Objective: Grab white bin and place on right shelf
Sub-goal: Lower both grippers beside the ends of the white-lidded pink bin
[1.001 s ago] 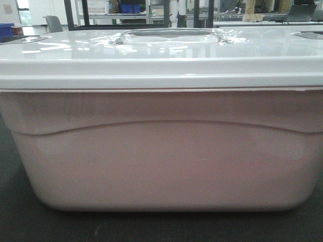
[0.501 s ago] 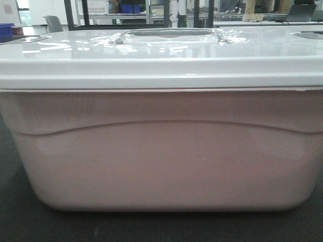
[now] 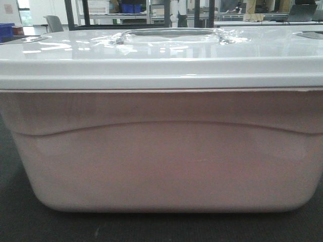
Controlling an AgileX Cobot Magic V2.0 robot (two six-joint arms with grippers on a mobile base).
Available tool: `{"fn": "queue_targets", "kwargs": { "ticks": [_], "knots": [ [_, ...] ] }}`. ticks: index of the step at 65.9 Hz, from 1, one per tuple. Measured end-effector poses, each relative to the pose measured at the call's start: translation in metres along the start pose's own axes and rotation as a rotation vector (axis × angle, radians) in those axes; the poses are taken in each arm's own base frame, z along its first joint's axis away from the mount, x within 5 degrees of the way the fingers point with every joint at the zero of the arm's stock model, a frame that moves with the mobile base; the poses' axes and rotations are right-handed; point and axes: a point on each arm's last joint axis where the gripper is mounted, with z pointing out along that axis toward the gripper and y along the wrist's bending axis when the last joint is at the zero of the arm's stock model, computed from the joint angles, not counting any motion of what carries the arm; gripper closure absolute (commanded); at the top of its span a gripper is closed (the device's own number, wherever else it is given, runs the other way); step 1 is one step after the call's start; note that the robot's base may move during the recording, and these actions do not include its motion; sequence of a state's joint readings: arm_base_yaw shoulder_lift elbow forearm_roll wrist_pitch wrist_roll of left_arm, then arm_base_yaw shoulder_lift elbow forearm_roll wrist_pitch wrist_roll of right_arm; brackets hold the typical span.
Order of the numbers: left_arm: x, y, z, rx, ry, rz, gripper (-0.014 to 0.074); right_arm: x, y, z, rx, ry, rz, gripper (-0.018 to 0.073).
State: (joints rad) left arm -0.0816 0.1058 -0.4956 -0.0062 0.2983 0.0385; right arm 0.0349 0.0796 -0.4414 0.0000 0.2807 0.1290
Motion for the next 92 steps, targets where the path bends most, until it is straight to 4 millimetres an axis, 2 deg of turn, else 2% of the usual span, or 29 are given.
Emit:
{"fn": "queue_targets", "kwargs": {
  "ticks": [5, 14, 25, 33, 40, 45, 55, 63, 76, 92],
  "knots": [
    [-0.018, 0.001, 0.009, -0.005, 0.071, 0.021, 0.0713, -0.018, 0.002, 0.008, 0.006, 0.05, 0.0, 0.0505],
    [-0.037, 0.003, 0.041, -0.001, 0.276, 0.027, 0.0713, -0.045, 0.006, 0.034, 0.026, 0.197, 0.0, 0.0505],
    [-0.044, 0.002, 0.089, 0.016, 0.635, 0.013, 0.0713, -0.068, 0.009, 0.071, 0.062, 0.48, 0.0, 0.0505],
    [-0.043, 0.002, 0.122, 0.03, 0.88, 0.005, 0.0713, -0.07, 0.009, 0.1, 0.094, 0.725, 0.0, 0.0505],
    [-0.036, 0.0, 0.148, 0.044, 1.035, -0.007, 0.0713, -0.063, 0.008, 0.124, 0.116, 0.896, 0.0, 0.0505],
    [-0.029, -0.002, 0.166, 0.066, 1.102, -0.034, 0.0713, -0.049, 0.006, 0.14, 0.131, 1.012, 0.0, 0.0505],
    [-0.005, -0.011, 0.194, 0.12, 1.207, -0.115, 0.0713, -0.019, 0.002, 0.164, 0.158, 1.215, 0.0, 0.0505],
    [0.015, -0.016, 0.212, 0.149, 1.276, -0.172, 0.0713, 0.001, 0.0, 0.18, 0.172, 1.314, 0.002, 0.0505],
    [0.041, -0.018, 0.23, 0.162, 1.33, -0.183, 0.0713, 0.021, -0.003, 0.195, 0.182, 1.394, 0.002, 0.0505],
    [0.055, -0.021, 0.23, 0.178, 1.325, -0.206, 0.0713, 0.024, -0.003, 0.198, 0.184, 1.408, 0.002, 0.0505]
  ]
}}
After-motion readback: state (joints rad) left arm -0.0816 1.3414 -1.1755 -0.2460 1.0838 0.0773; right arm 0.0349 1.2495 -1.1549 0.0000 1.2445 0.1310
